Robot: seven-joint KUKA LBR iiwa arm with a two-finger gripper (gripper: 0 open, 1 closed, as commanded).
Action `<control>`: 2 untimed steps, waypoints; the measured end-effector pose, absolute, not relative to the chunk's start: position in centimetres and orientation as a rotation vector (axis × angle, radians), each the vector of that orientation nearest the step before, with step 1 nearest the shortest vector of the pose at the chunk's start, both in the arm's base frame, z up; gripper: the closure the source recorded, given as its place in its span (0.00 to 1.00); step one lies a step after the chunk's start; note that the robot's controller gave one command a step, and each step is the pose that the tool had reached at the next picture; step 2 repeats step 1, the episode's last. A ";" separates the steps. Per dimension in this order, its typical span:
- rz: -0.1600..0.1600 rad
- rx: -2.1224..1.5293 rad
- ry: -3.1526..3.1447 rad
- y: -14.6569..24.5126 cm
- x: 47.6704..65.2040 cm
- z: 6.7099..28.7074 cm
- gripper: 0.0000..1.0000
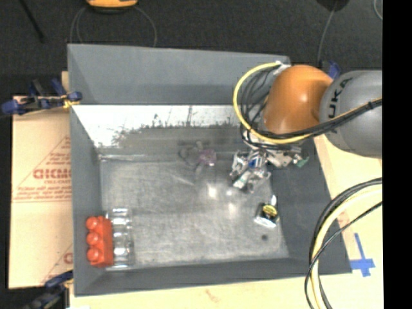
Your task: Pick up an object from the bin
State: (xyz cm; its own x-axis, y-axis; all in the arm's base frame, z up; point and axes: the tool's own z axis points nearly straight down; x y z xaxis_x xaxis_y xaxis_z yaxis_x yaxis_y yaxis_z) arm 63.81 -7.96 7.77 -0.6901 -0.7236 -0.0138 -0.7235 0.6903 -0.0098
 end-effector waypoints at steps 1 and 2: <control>-0.011 -1.196 2.893 -8.8 63.5 20.6 1.00; -0.011 -1.196 2.893 -8.8 63.5 20.6 1.00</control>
Offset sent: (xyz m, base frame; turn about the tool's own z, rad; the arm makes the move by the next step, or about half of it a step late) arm -0.0057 -0.0068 0.1222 0.0178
